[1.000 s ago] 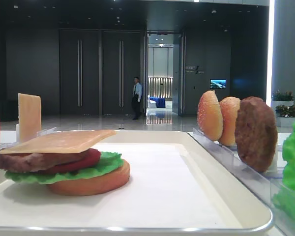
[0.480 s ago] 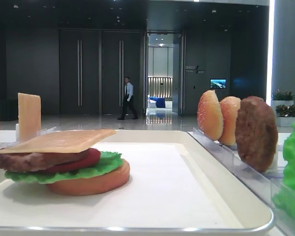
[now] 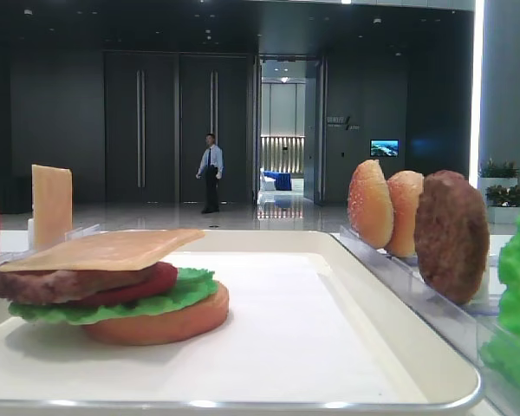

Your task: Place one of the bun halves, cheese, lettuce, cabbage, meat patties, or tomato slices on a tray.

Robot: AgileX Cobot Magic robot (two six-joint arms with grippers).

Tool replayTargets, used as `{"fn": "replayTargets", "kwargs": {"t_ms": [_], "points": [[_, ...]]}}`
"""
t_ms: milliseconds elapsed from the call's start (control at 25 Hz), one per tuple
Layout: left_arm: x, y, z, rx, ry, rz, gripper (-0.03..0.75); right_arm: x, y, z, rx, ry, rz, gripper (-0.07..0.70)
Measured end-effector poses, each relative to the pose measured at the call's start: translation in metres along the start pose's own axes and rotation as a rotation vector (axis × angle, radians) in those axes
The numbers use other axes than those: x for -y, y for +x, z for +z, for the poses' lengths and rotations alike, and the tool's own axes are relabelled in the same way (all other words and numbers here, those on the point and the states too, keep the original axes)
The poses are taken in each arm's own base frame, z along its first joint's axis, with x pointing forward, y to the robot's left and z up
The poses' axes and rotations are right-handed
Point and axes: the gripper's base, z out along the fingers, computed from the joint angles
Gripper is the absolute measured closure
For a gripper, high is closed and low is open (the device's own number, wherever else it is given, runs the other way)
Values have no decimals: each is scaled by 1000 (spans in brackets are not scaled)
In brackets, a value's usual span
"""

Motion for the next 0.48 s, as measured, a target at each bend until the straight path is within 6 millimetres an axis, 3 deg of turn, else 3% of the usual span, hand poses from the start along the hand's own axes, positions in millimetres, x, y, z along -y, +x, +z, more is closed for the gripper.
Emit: {"fn": "replayTargets", "kwargs": {"t_ms": [280,480], "points": [[5,51,-1,97,40,-30,344,0,0,0,0,0,0,146],[7,67,-12,216,77,-53,345,0,0,0,0,0,0,146]]}}
